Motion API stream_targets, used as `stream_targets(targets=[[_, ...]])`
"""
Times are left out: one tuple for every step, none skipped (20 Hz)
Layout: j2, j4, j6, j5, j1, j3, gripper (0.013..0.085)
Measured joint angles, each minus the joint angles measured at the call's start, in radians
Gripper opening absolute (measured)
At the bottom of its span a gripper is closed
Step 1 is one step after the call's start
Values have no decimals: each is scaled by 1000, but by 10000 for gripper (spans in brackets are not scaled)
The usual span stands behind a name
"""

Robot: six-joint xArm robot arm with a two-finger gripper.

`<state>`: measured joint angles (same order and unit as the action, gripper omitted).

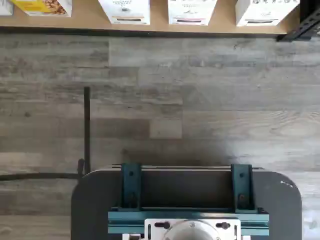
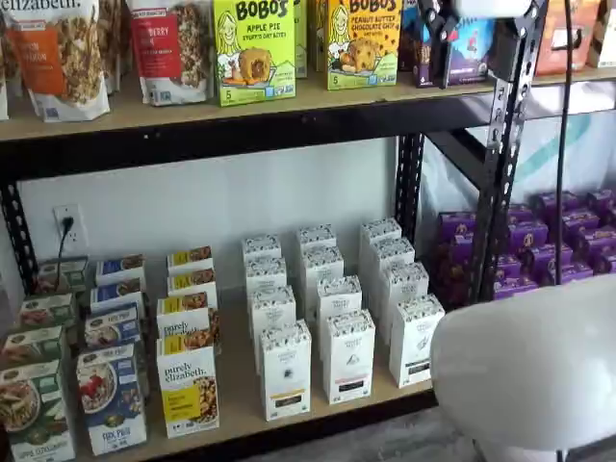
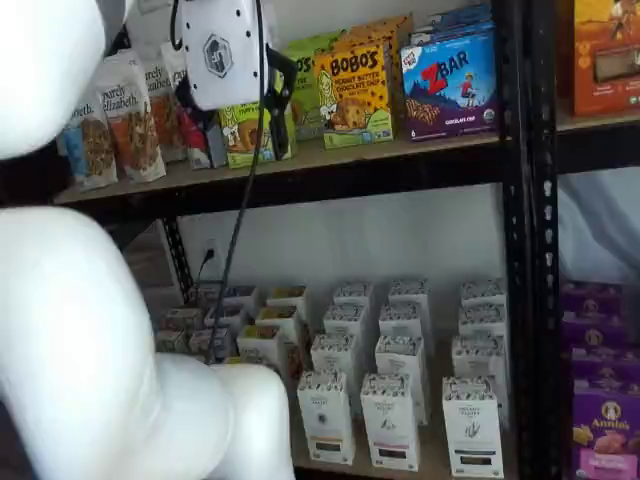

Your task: Pick up the white box with a yellow strip in the middle, on the bottom shelf, the fourth box from the left

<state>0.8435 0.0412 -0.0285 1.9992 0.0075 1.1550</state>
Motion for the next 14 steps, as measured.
stream_targets(targets=[[-1,10,5,3,-9,1,850],[-8,78,34,21,-73,5,850],[-12,130,56,32,-122,8,850],[-12,146,65,34,-135,8,850],[-11,148,69,34,-137,9,850],[-11,143,69,36,-134,11,850],[-12,137,69,38,-130,11,850],[-11,130,68,37,-126,10,850],[-10,123,67,34,-121,8,850],[-8,113,62,29,-111,3,850],[-7,103,56,22,-99,-2,850],[-5,97,50,15,-90,-8,850],[-4,92,43,5,-80,-16,850],[-3,87,36,-6,-70,-24,850]])
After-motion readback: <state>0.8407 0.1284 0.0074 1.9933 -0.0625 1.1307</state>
